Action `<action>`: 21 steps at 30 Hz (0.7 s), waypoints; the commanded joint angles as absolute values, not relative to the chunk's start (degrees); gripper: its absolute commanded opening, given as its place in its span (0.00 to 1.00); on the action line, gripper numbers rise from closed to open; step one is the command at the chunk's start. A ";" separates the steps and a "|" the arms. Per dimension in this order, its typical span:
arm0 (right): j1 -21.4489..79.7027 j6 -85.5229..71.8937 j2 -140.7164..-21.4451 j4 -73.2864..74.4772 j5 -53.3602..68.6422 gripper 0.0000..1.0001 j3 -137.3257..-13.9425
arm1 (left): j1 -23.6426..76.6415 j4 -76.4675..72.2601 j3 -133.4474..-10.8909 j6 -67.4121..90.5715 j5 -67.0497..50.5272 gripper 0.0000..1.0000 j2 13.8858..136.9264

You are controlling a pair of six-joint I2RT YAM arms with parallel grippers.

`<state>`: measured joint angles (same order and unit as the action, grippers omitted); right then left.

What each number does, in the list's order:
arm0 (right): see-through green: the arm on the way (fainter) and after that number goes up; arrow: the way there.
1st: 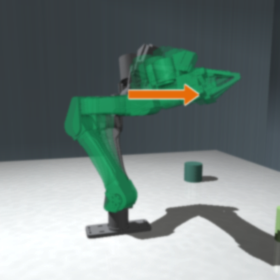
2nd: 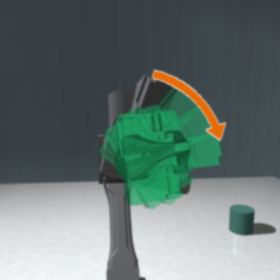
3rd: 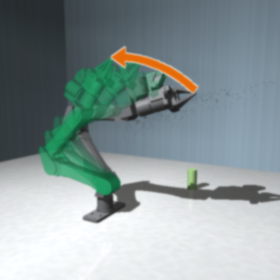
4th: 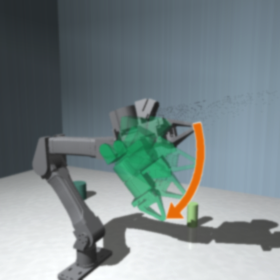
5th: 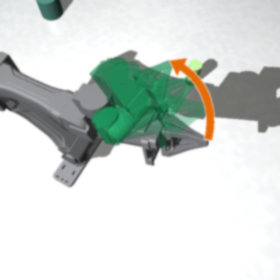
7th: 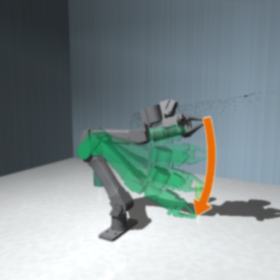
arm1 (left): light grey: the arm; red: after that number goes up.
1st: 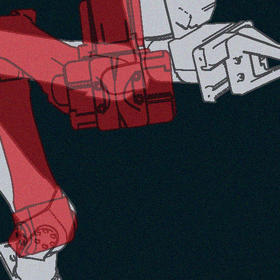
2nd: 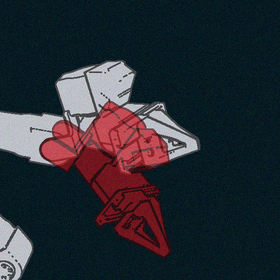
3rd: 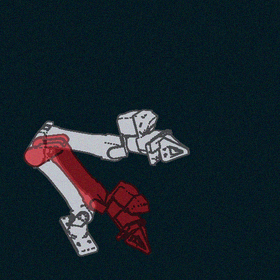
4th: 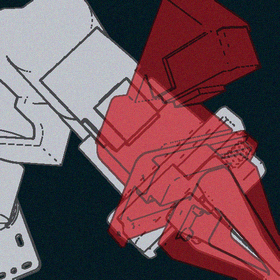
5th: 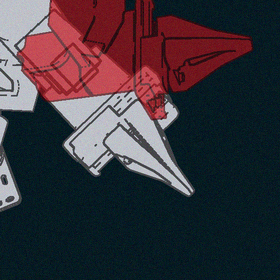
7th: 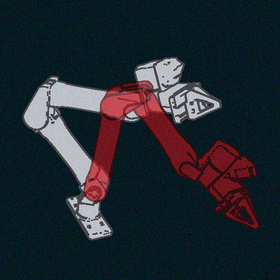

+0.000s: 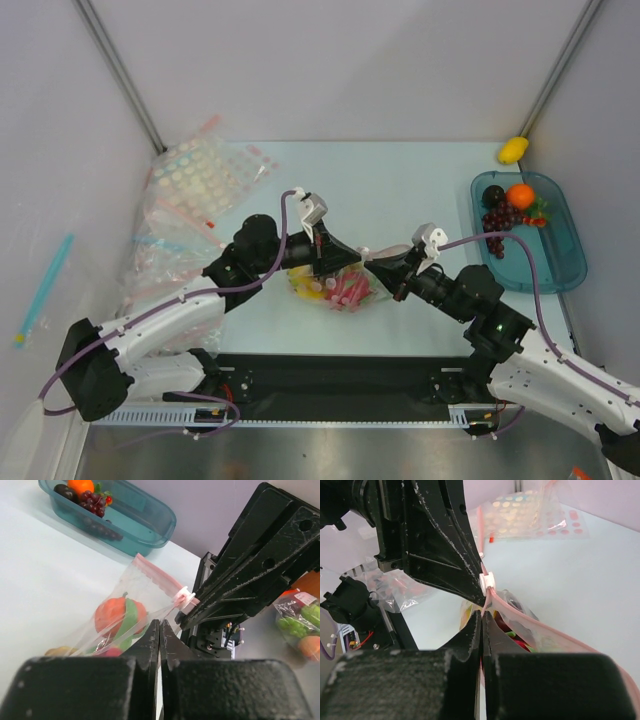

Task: Place the food in the zip-top bag and seal the zipper
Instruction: Zip the zipper food storage bag at the center of the board.

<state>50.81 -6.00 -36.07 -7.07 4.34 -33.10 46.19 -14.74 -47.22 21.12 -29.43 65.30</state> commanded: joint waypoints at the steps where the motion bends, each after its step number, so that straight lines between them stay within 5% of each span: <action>1: 50.54 -6.24 -35.42 -12.92 5.80 0.00 -35.95 | 46.58 -13.80 -49.92 20.13 -27.95 0.00 65.48; 4: 50.54 -5.63 -35.51 -12.40 6.68 0.11 -36.21 | 46.58 -13.54 -49.84 20.30 -27.77 0.00 64.43; 5: 50.54 -5.28 -35.07 -12.31 6.68 0.28 -36.04 | 46.58 -13.54 -49.75 20.30 -27.77 0.00 64.08; 8: 50.54 -3.87 -33.84 -11.43 6.51 0.48 -35.95 | 46.58 -14.06 -49.05 20.39 -27.60 0.00 62.67; 21: 50.54 -0.18 -31.20 -10.64 7.47 0.55 -35.24 | 47.99 -13.62 -49.83 19.07 -29.88 0.00 62.58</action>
